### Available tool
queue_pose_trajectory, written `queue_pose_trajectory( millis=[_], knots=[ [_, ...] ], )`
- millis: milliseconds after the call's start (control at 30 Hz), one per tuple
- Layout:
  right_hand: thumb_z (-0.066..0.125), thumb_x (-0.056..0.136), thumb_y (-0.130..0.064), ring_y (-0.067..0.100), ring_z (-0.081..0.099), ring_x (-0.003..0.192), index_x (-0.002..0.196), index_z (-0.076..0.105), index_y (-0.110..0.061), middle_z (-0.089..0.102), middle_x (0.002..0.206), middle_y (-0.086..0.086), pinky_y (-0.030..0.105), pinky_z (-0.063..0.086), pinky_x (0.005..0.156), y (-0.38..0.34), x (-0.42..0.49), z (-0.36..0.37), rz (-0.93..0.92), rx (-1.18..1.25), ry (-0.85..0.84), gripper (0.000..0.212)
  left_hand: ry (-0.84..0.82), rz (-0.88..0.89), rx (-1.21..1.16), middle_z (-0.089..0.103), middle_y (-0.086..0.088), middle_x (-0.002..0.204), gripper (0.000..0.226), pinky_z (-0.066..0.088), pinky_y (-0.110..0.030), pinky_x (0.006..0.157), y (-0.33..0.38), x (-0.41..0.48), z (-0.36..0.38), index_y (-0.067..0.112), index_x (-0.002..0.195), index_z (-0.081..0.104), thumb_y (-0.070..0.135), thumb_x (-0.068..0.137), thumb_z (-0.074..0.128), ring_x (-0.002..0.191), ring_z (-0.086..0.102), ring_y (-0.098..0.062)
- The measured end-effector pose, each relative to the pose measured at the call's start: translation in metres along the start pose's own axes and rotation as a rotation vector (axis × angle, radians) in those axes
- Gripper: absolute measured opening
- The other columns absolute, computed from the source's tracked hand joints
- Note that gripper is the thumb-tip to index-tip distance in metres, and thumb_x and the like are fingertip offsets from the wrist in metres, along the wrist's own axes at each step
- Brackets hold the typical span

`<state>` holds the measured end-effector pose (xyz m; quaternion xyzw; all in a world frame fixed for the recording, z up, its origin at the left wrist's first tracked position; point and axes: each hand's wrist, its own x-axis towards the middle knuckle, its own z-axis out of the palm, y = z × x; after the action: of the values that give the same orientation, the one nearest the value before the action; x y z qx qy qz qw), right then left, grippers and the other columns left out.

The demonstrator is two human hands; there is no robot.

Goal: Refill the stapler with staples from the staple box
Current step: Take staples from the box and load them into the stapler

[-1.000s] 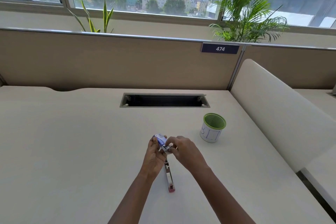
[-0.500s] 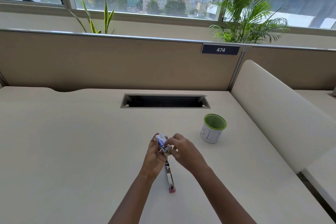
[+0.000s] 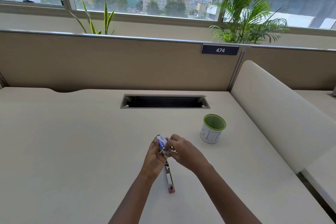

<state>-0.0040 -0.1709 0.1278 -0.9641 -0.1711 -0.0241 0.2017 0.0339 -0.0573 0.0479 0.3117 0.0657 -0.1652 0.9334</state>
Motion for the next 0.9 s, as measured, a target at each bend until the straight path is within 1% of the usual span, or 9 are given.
queue_pose_trajectory(
  millis=[67, 167, 300, 467, 667, 900],
  knots=[
    [0.055, 0.088, -0.01, 0.029, 0.056, 0.099, 0.102, 0.062, -0.005, 0.058, 0.111, 0.014, 0.033, 0.045, 0.077, 0.001, 0.0007, -0.0011, -0.011, -0.008, -0.011, 0.016, -0.001, 0.001, 0.006, 0.072, -0.003, 0.069, 0.033, 0.056, -0.022, 0.052, -0.0001, 0.0001, 0.0007, 0.01, 0.093, 0.059, 0.02, 0.101, 0.028, 0.058, 0.068, -0.012],
    [0.055, 0.088, -0.007, 0.029, 0.055, 0.099, 0.105, 0.062, -0.005, 0.059, 0.11, 0.015, 0.035, 0.045, 0.078, 0.0024, 0.0016, -0.0017, -0.023, -0.027, -0.03, 0.018, 0.012, 0.004, 0.015, 0.069, -0.005, 0.075, 0.033, 0.057, -0.023, 0.054, 0.0003, 0.0006, 0.0019, 0.011, 0.094, 0.06, 0.021, 0.101, 0.029, 0.06, 0.068, -0.012],
    [0.053, 0.089, -0.008, 0.028, 0.054, 0.099, 0.106, 0.062, -0.005, 0.058, 0.109, 0.015, 0.035, 0.044, 0.08, 0.0037, 0.0017, -0.0024, -0.031, -0.019, -0.03, 0.019, 0.028, -0.009, 0.02, 0.067, -0.005, 0.08, 0.032, 0.055, -0.021, 0.051, 0.0008, 0.0016, 0.0036, 0.012, 0.096, 0.059, 0.023, 0.101, 0.03, 0.059, 0.068, -0.012],
    [0.052, 0.089, -0.011, 0.027, 0.055, 0.095, 0.105, 0.061, -0.006, 0.058, 0.106, 0.014, 0.033, 0.044, 0.077, 0.0042, -0.0006, -0.002, -0.036, 0.002, 0.022, 0.018, 0.022, -0.027, -0.004, 0.073, -0.001, 0.071, 0.032, 0.055, -0.019, 0.05, 0.0025, 0.0017, 0.0035, 0.01, 0.097, 0.059, 0.022, 0.101, 0.029, 0.059, 0.069, -0.011],
    [0.053, 0.088, -0.014, 0.026, 0.057, 0.091, 0.103, 0.06, -0.006, 0.06, 0.102, 0.013, 0.036, 0.048, 0.077, 0.002, -0.0007, -0.0024, -0.025, 0.025, 0.083, 0.019, 0.013, -0.017, -0.032, 0.074, -0.001, 0.07, 0.03, 0.056, -0.018, 0.054, 0.0038, 0.0032, 0.006, 0.01, 0.095, 0.058, 0.02, 0.101, 0.03, 0.06, 0.07, -0.01],
    [0.054, 0.086, -0.012, 0.026, 0.057, 0.087, 0.102, 0.06, -0.005, 0.06, 0.099, 0.013, 0.034, 0.047, 0.075, 0.0023, -0.0003, -0.0016, -0.007, 0.038, 0.136, 0.019, 0.003, -0.018, -0.043, 0.073, -0.002, 0.072, 0.029, 0.057, -0.018, 0.056, 0.0038, 0.0034, 0.0069, 0.01, 0.094, 0.059, 0.02, 0.101, 0.032, 0.061, 0.07, -0.011]
  ],
)
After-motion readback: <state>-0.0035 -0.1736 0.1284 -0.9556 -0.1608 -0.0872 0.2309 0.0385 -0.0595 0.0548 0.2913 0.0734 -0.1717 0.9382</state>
